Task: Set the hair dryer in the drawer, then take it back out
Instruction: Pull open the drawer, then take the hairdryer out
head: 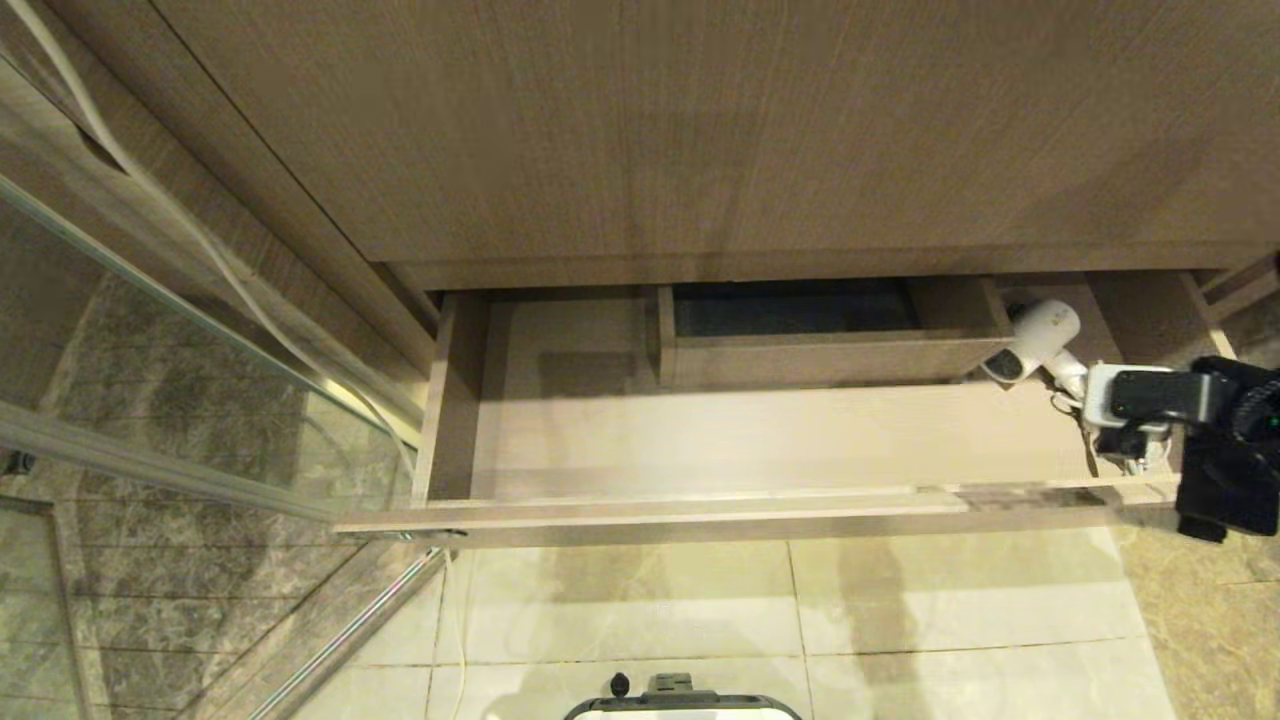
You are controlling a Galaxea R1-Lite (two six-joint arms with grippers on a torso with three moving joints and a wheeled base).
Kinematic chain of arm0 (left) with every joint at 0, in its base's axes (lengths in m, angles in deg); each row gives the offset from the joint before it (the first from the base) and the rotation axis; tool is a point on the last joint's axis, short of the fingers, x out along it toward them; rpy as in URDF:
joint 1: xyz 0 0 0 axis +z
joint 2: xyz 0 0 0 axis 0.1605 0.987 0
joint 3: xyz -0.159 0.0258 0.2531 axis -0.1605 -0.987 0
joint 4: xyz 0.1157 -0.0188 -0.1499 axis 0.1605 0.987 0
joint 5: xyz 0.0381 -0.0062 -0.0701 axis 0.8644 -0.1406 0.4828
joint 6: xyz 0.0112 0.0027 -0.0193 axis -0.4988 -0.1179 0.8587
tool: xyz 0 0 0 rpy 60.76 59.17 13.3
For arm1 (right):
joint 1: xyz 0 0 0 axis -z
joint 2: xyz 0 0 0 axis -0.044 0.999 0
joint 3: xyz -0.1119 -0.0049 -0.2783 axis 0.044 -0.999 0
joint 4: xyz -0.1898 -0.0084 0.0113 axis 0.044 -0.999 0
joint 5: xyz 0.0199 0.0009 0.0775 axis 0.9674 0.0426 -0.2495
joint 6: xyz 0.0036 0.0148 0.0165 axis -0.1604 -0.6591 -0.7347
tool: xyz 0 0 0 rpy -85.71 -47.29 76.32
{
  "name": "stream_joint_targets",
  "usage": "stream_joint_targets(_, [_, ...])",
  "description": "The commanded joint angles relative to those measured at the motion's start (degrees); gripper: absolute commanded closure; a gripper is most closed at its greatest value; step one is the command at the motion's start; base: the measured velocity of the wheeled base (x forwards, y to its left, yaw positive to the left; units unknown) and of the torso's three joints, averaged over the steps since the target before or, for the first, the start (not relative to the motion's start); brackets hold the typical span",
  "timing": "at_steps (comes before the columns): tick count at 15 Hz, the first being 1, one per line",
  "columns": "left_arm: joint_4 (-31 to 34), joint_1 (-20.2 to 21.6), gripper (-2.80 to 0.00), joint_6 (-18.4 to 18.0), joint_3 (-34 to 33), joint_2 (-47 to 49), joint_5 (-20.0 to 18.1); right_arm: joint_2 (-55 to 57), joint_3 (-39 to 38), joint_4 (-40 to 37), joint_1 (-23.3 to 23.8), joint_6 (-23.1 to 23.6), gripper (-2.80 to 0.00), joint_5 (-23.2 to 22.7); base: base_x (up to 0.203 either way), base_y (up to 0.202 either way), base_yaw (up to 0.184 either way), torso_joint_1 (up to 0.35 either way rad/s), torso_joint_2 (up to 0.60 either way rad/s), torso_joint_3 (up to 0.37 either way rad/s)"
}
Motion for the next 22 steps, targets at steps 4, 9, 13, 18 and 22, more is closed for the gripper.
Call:
stream_joint_targets(4, [0.00,0.01,0.00,0.00,-0.01,0.06,0.01,-17.80,-6.58,-0.77,11.51,0.25,0.00,0.67,0.000,0.000,0.000,0.000,0.00,0.000])
stream_joint_targets(9, [0.00,-0.04,0.00,0.00,-0.01,0.06,0.01,-8.45,-4.77,4.71,24.93,-4.14,0.00,1.93,0.000,0.000,0.000,0.000,0.00,0.000])
stream_joint_targets(13, [0.00,0.01,0.00,-0.05,-0.01,-0.02,0.01,-0.62,-3.22,5.22,28.45,-6.31,0.00,3.55,0.000,0.000,0.000,0.000,0.00,0.000])
stream_joint_targets(18, [0.00,0.02,0.00,0.00,-0.01,-0.01,0.01,10.94,-3.69,3.16,32.95,-6.64,0.00,7.91,0.000,0.000,0.000,0.000,0.00,0.000])
stream_joint_targets(22, [0.00,-0.06,0.00,0.00,-0.01,0.06,0.01,18.13,-1.52,3.80,33.25,-8.24,0.00,10.30,0.000,0.000,0.000,0.000,0.00,0.000])
